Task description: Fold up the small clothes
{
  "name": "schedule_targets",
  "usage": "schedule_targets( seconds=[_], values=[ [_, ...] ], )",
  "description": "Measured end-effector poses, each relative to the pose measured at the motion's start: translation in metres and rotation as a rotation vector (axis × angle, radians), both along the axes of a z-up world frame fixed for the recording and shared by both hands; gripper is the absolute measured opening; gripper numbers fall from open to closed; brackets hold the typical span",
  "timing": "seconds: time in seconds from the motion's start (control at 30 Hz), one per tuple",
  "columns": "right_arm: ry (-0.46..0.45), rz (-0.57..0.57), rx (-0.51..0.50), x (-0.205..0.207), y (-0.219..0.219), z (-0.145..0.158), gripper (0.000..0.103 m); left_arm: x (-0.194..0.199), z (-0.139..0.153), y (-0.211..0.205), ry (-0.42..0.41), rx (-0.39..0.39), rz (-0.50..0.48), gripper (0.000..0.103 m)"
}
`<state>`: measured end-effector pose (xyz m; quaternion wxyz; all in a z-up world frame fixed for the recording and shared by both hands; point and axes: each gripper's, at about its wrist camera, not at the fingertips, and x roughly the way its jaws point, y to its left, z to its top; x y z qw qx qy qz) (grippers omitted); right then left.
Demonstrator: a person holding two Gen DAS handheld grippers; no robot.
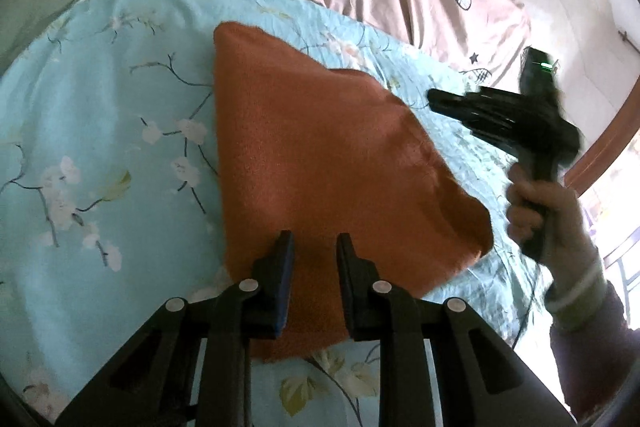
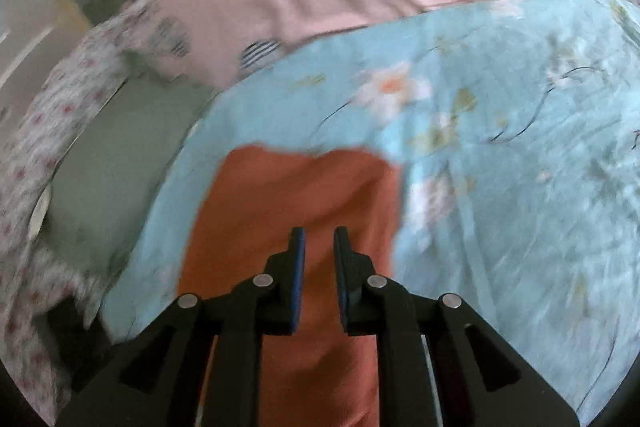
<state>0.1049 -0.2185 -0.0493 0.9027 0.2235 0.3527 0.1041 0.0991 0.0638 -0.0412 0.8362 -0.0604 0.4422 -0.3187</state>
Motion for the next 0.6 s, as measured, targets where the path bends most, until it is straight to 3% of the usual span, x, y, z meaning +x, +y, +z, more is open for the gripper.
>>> schedule_targets(
  seconds=[0.07,0.17,0.27,0.33,0.53,0.6],
  values=[
    [0.037,0.029,-0.022,-0.002,0.013,-0.013,0.016,-0.005,0.003,0.002,-0.006,-0.007,-0.003,0.021],
    [0.125,-0.082,-0.118,0.008,0.004,-0.045,0.015,-0.005,-0.003,0.002,0.012,0.01,-0.005,0.023],
    [0.151,-0.145,-0.002,0.01,-0.02,-0.07,0.0,-0.003,-0.016,0.001,0.036,0.025,-0.007,0.019],
    [0.141,-0.148,0.003,0.005,-0.019,-0.066,0.0,-0.003,-0.02,0.0,0.038,0.037,-0.012,0.012],
    [0.068,-0.038,0.013,-0.038,0.011,-0.036,0.004,-0.016,-0.011,0.006,0.016,0.048,-0.012,0.013],
    [0.076,-0.015,-0.028,-0.054,0.023,-0.038,0.004,-0.021,-0.012,0.008,0.011,0.058,-0.021,0.014]
  ],
)
